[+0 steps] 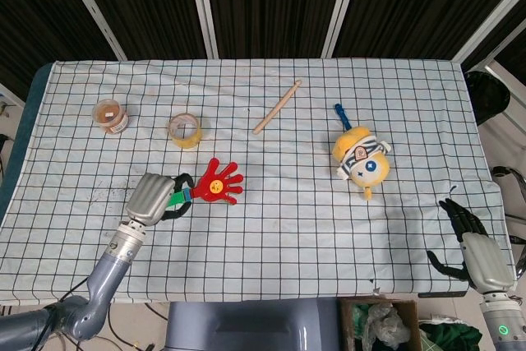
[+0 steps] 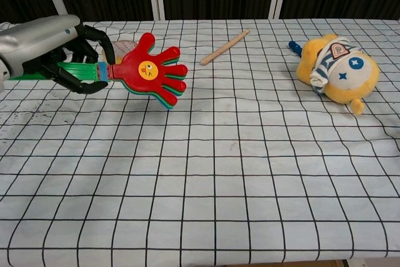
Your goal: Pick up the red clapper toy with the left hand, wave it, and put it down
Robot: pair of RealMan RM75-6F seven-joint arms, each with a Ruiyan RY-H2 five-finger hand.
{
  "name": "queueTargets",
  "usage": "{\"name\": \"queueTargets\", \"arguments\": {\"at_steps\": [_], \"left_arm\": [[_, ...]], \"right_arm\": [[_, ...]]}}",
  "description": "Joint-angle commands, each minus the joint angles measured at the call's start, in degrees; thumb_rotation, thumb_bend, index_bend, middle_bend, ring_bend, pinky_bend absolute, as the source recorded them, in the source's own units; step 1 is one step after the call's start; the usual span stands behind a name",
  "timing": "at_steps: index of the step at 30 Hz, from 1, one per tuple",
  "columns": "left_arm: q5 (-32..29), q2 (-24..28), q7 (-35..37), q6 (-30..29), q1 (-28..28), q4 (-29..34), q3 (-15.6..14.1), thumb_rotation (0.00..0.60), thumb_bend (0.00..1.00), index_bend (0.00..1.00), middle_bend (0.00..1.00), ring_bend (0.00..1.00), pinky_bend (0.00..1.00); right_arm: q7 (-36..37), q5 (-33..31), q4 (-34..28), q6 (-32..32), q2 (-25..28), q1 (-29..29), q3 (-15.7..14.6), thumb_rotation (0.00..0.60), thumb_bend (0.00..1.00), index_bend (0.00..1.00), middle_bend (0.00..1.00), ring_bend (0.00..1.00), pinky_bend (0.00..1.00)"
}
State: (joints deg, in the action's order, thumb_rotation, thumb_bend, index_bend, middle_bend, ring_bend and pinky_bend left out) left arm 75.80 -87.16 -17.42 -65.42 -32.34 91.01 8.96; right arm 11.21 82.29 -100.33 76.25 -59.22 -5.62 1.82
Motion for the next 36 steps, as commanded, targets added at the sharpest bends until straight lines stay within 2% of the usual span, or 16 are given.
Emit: {"name": "queueTargets", "arguments": {"at_steps": [1, 7, 10, 14, 16, 17, 20, 23, 27, 32, 36], "left_arm": [[0.1, -0.2, 0.3, 1.3, -0.5, -2.3, -0.8, 0.6, 0.48, 0.55, 0.72, 0.67, 0.84], [0.0, -1.0, 0.5, 2.6, -0.8, -6.3, -2.0, 0.6, 0.47, 0.54, 0.71, 0.66, 0.83], [0.8, -1.3, 0.9, 2.6, -0.8, -8.1, -2.6, 0.6, 0.45, 0.51, 0.67, 0.6, 0.78], [1.7, -1.3, 1.3, 2.9, -0.9, -10.1, -3.4, 0.6, 0.36, 0.46, 0.6, 0.53, 0.72], [2.0, -1.3, 0.7, 2.6, -0.8, -10.9, -3.6, 0.6, 0.3, 0.41, 0.54, 0.45, 0.63], [2.0, -1.4, 0.4, 2.4, -0.7, -11.2, -3.7, 0.6, 0.26, 0.35, 0.49, 0.39, 0.55], [1.6, -1.5, -1.0, 1.8, -0.3, -11.9, -3.9, 0.6, 0.17, 0.22, 0.33, 0.27, 0.42], [0.9, -1.4, -2.2, 1.4, 0.2, -11.8, -3.9, 0.6, 0.13, 0.15, 0.24, 0.2, 0.36], [0.7, -1.1, -3.1, 0.3, 0.8, -11.5, -3.7, 0.6, 0.09, 0.11, 0.2, 0.18, 0.33], [0.0, -0.3, -3.0, -0.4, 1.6, -10.4, -3.7, 0.6, 0.08, 0.11, 0.19, 0.16, 0.32], [1.2, 2.0, -2.1, -3.3, 3.5, -7.4, -4.4, 0.6, 0.08, 0.1, 0.19, 0.16, 0.3]], "right_arm": [[0.0, 0.0, 0.0, 0.0, 0.0, 0.0, 0.0, 0.6, 0.29, 0.0, 0.0, 0.0, 0.06], [-0.3, -0.1, -0.1, -0.1, 0.0, 0.0, 0.0, 0.6, 0.29, 0.0, 0.0, 0.0, 0.06], [-0.3, -0.2, -0.1, -0.1, -0.1, 0.0, 0.0, 0.6, 0.29, 0.0, 0.0, 0.0, 0.06], [-0.6, -0.3, -0.1, -0.2, -0.1, 0.0, 0.0, 0.6, 0.29, 0.0, 0.0, 0.0, 0.06], [-0.7, -0.4, -0.2, -0.2, -0.1, 0.0, 0.0, 0.6, 0.29, 0.0, 0.0, 0.0, 0.06], [-0.7, -0.5, -0.2, -0.1, -0.1, 0.0, 0.1, 0.6, 0.29, 0.0, 0.0, 0.0, 0.06], [-0.7, -0.5, -0.2, -0.1, -0.1, 0.0, 0.1, 0.6, 0.29, 0.0, 0.0, 0.0, 0.06], [-0.6, -0.5, -0.2, -0.1, 0.0, 0.0, 0.1, 0.6, 0.29, 0.0, 0.0, 0.0, 0.06], [-0.7, -0.4, -0.2, -0.1, 0.0, 0.1, 0.0, 0.6, 0.29, 0.0, 0.0, 0.0, 0.06], [-0.7, -0.3, -0.2, 0.0, 0.0, 0.1, 0.0, 0.6, 0.29, 0.0, 0.0, 0.0, 0.06], [-0.9, -0.4, -0.1, 0.0, 0.0, 0.1, 0.0, 0.6, 0.29, 0.0, 0.0, 0.0, 0.06]]}}
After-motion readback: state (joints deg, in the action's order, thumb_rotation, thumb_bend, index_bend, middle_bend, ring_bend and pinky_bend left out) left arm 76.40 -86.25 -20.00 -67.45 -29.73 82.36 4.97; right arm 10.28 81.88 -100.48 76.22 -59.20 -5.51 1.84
